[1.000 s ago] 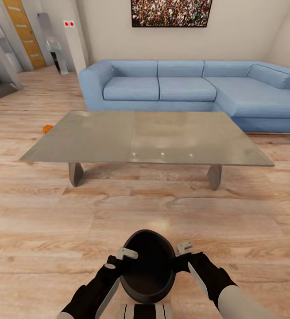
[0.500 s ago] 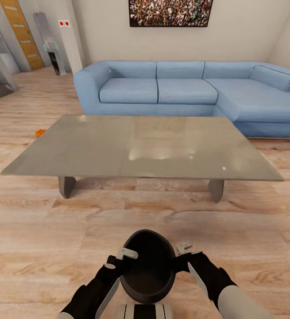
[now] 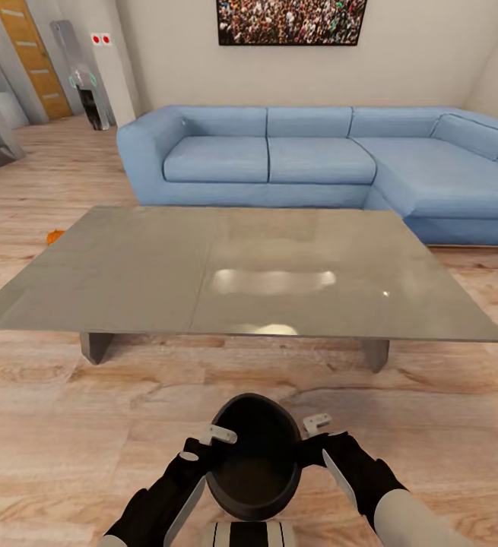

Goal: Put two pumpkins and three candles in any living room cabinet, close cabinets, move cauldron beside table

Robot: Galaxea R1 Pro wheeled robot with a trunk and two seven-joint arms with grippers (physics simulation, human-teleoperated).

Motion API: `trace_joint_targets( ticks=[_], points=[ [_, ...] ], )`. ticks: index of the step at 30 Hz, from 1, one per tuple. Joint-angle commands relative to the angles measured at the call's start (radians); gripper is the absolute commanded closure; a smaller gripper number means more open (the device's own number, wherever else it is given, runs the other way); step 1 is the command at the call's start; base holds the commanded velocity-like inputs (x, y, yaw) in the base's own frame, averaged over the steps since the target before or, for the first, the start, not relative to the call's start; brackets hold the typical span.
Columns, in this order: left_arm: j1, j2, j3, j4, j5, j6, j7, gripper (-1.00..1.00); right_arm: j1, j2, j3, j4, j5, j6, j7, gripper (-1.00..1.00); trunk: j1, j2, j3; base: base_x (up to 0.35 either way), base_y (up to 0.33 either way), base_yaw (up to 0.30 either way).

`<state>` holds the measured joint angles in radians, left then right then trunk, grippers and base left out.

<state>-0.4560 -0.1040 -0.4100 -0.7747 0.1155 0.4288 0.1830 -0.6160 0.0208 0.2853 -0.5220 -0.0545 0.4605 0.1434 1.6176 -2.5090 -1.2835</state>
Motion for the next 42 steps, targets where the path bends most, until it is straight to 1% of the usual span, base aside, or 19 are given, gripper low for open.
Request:
trace_joint_targets(
  ticks=[1,22,30,31,42],
  points=[
    [-0.006,0.000,0.005,-0.020,-0.007,0.001,0.000,1.00,0.001,0.001,0.011,-0.001,-0.028,0.002,0.004,1.00,0.000,0.000,0.000,0.325,-0.084,0.000],
    [-0.006,0.000,0.006,-0.020,-0.007,0.001,0.000,1.00,0.001,0.000,0.011,0.000,-0.028,0.002,0.003,1.00,0.000,0.000,0.000,0.322,-0.083,0.000],
    [-0.006,0.001,0.005,-0.020,-0.007,-0.001,0.000,1.00,0.001,0.000,0.011,0.000,-0.028,0.003,0.002,1.00,0.000,0.000,0.000,0.064,-0.016,0.000],
    [-0.006,0.001,0.005,-0.020,-0.007,-0.001,0.000,-1.00,0.001,0.000,0.011,0.000,-0.028,0.003,0.002,-1.00,0.000,0.000,0.000,0.002,0.000,0.000],
    [-0.006,0.000,0.005,-0.020,-0.007,-0.001,0.000,-1.00,0.001,-0.001,0.011,0.000,-0.028,0.003,0.002,-1.00,0.000,0.000,0.000,0.000,0.000,0.000]
  ],
)
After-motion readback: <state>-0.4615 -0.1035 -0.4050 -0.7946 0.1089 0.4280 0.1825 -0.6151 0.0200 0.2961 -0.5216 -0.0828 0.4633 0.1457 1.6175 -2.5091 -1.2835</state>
